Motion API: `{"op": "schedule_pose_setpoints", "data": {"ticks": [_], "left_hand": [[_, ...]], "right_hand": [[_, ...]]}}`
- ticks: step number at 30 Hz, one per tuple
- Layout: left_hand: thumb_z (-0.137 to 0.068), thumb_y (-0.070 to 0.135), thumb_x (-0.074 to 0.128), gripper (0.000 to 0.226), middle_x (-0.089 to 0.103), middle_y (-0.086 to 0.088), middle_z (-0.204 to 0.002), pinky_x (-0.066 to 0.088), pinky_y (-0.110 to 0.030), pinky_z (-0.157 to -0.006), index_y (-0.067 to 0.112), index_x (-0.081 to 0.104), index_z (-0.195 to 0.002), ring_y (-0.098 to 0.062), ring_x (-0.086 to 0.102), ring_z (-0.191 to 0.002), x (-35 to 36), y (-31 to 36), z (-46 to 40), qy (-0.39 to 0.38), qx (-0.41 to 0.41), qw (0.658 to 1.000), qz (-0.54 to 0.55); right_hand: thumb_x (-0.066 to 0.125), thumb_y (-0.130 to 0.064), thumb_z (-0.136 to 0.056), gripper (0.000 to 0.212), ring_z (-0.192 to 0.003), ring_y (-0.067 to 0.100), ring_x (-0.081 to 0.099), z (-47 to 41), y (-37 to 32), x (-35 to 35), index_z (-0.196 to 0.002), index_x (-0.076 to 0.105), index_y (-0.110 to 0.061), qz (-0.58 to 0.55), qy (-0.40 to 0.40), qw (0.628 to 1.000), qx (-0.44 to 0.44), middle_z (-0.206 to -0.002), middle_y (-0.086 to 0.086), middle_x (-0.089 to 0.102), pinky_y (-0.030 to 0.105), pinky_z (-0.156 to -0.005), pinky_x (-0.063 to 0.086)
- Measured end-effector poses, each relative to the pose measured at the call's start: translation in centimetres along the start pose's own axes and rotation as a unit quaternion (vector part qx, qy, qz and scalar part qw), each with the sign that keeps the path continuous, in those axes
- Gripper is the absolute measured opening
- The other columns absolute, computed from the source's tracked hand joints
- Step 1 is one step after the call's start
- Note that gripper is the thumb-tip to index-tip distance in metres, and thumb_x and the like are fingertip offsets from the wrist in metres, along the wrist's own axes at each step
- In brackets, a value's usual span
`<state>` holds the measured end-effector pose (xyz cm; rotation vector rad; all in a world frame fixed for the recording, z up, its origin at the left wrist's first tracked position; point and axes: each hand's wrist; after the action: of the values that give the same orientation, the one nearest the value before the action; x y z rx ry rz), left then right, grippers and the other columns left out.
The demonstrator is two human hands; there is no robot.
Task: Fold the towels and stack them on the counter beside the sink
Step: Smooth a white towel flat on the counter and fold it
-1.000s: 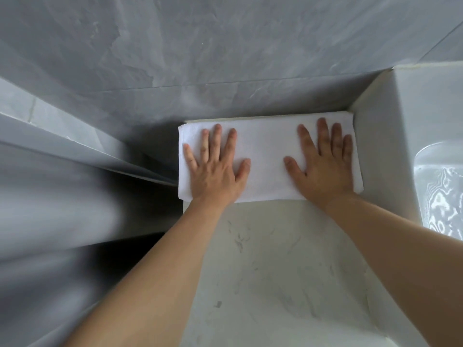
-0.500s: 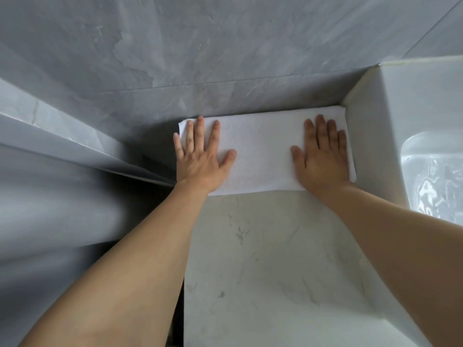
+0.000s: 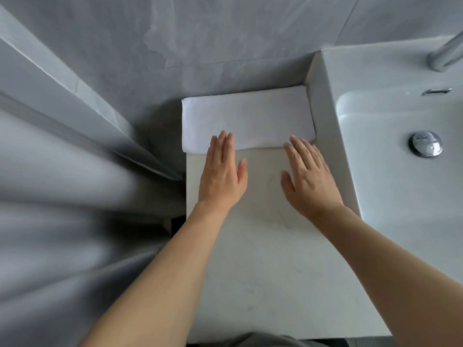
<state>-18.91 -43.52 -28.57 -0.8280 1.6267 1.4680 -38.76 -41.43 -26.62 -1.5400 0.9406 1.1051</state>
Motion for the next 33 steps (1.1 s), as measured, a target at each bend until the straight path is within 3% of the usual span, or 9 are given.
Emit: {"op": "schedule_pose_setpoints", "data": {"ticks": [6,13,22,28,33], "left_hand": [[-0.103,0.028,0.034,0.057,0.038,-0.022,-0.155,0.03,-0.05,-0.119,-0.005,0.036,-0.149,-0.037,0.032,-0.147,-0.1,4.9,1.7,0.048,0.085,0.995,0.017],[-0.103,0.025,0.036,0.054,0.042,-0.024,-0.152,0.036,-0.05,-0.116,-0.007,0.041,-0.146,-0.039,0.036,-0.144,3.9,14.9,3.6,0.046,0.145,0.988,0.023],[-0.101,0.032,0.035,0.06,0.037,-0.02,-0.157,0.025,-0.048,-0.122,-0.004,0.037,-0.149,-0.036,0.029,-0.148,10.7,30.6,5.0,0.044,0.136,0.99,0.018],[-0.101,0.032,0.035,0.06,0.037,-0.019,-0.157,0.021,-0.046,-0.123,-0.004,0.037,-0.149,-0.034,0.03,-0.148,14.2,37.2,4.2,0.044,0.145,0.988,0.029],[-0.1,0.029,0.039,0.057,0.042,-0.023,-0.152,0.031,-0.052,-0.117,-0.006,0.042,-0.145,-0.038,0.036,-0.144,18.6,43.4,2.6,0.026,0.182,0.982,0.047]], "right_hand": [[0.047,-0.017,-0.088,0.057,-0.142,0.034,0.033,3.3,2.3,-3.8,-0.142,0.043,0.0,-0.011,0.076,0.997,0.015,-0.152,0.017,0.038,0.045,-0.12,0.022],[0.049,-0.016,-0.09,0.053,-0.139,0.034,0.037,9.4,10.8,-7.4,-0.141,0.045,0.0,-0.029,0.129,0.988,0.074,-0.149,0.017,0.042,0.049,-0.117,0.025],[0.05,-0.016,-0.089,0.052,-0.138,0.035,0.037,15.8,24.7,-13.4,-0.139,0.046,0.001,-0.05,0.131,0.987,0.076,-0.148,0.019,0.042,0.05,-0.117,0.025],[0.045,-0.02,-0.089,0.052,-0.138,0.034,0.037,17.9,31.8,-16.5,-0.138,0.047,-0.001,-0.037,0.146,0.983,0.102,-0.148,0.017,0.043,0.046,-0.119,0.021],[0.046,-0.019,-0.09,0.051,-0.139,0.03,0.036,19.7,38.5,-18.8,-0.139,0.047,-0.004,-0.019,0.182,0.974,0.136,-0.149,0.014,0.043,0.044,-0.12,0.019]]}}
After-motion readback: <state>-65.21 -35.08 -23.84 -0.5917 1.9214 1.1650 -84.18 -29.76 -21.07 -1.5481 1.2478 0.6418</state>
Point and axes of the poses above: each hand's wrist, its own z-axis away from the middle knuckle, its own x-axis out of the palm, y = z × x
